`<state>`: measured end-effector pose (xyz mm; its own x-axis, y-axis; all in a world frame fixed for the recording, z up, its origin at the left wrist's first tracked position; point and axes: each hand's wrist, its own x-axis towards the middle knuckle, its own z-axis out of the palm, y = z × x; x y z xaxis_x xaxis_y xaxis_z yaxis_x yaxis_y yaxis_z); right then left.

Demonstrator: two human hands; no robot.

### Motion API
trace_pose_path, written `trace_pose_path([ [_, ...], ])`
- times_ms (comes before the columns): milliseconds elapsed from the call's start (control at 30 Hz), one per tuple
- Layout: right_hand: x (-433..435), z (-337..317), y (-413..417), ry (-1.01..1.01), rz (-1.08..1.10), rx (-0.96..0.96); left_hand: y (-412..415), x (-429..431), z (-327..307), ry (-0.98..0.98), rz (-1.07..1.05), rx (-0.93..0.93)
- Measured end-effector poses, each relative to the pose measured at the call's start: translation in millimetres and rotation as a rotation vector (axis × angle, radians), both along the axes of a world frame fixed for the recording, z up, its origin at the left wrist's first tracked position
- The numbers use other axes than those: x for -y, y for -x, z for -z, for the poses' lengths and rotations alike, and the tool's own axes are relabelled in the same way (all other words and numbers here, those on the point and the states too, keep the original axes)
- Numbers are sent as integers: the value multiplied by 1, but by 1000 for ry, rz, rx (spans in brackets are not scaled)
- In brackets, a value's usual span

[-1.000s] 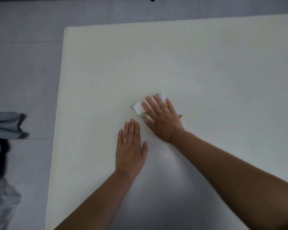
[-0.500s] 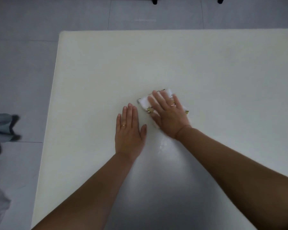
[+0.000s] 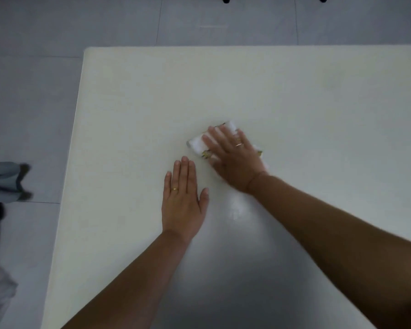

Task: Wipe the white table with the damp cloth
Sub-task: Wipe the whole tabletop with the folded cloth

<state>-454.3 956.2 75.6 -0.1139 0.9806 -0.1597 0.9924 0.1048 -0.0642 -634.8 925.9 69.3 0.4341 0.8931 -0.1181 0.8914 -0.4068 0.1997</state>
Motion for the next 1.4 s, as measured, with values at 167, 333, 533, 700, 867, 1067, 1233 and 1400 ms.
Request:
trace_pose_path([
  [167, -28, 4, -66, 1, 704, -50, 0, -2, -1, 6, -4, 29],
  [333, -45, 4, 18, -7, 463, -73, -19, -34, -6, -35, -39, 42],
  [533, -55, -1, -67, -8, 181, 17, -48, -71, -4, -39, -24, 45],
  [700, -80, 0, -57, 15, 768, -81, -51, -75, 5, -34, -12, 14],
  [867, -88, 1, 1, -3, 160, -52, -51, -75, 5, -36, -11, 1],
  [1067, -103, 5, -102, -19, 615, -57, -51, -76, 3, -19, -13, 41],
  [1233, -130, 4, -44, -3, 606, -75, -77, -99, -5, -72, -65, 107],
  [1400, -132, -2, -74, -24, 86, -30, -85, -110, 3, -44, -3, 33],
])
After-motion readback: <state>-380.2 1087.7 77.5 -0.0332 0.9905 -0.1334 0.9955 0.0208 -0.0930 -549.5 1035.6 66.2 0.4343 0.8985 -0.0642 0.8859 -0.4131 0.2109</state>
